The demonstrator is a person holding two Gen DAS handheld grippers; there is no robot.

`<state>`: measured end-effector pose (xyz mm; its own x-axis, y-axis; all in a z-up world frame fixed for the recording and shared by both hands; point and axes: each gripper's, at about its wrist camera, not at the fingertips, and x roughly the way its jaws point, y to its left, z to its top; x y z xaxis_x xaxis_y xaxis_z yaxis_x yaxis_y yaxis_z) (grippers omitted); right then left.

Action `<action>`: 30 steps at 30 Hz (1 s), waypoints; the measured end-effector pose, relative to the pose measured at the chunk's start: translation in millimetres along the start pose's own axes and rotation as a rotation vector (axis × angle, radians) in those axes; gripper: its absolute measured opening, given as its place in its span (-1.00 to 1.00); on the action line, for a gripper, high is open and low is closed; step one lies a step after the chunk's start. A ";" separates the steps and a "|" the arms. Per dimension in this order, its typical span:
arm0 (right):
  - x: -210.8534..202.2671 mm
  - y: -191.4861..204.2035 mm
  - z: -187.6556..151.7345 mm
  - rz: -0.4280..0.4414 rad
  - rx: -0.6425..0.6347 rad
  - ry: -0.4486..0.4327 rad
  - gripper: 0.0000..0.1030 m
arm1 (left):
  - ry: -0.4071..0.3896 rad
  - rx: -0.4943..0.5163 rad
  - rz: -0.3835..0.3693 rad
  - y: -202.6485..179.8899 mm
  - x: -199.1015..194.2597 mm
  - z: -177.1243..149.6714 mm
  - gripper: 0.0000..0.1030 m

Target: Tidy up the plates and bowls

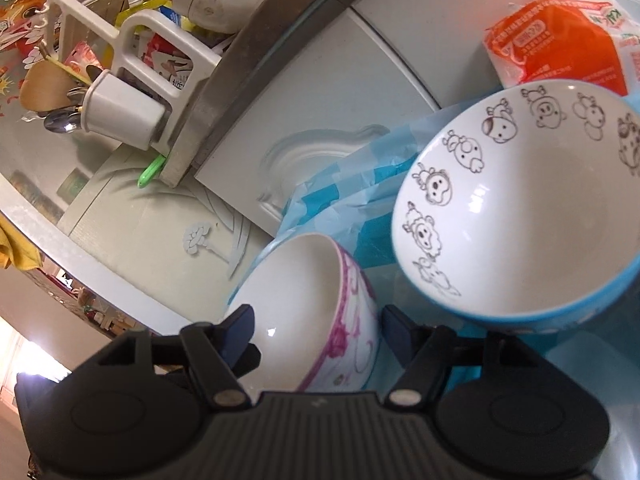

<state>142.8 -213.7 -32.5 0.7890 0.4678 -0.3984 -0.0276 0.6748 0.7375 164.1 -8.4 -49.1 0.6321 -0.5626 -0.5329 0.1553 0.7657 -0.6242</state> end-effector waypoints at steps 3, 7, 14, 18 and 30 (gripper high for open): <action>5.8 1.9 0.8 0.017 -0.016 0.015 0.57 | 0.007 0.012 -0.027 -1.1 -0.2 0.3 0.29; 4.0 0.5 0.4 0.030 -0.009 0.015 0.56 | 0.006 0.014 -0.026 -1.8 0.5 0.0 0.26; -1.7 7.7 -6.5 0.029 -0.035 0.029 0.54 | -0.006 0.022 0.010 -3.4 -3.4 -0.1 0.26; -7.0 8.8 -11.7 0.035 -0.039 0.031 0.54 | -0.009 0.006 0.004 -1.7 -7.6 -0.6 0.27; -38.6 18.5 -21.6 0.061 -0.083 0.018 0.54 | -0.019 -0.035 -0.050 -0.7 -32.6 -9.8 0.22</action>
<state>98.5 -206.9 -15.2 0.7729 0.5194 -0.3645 -0.1269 0.6894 0.7131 136.0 6.3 -37.0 0.6385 -0.5938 -0.4897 0.1610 0.7252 -0.6695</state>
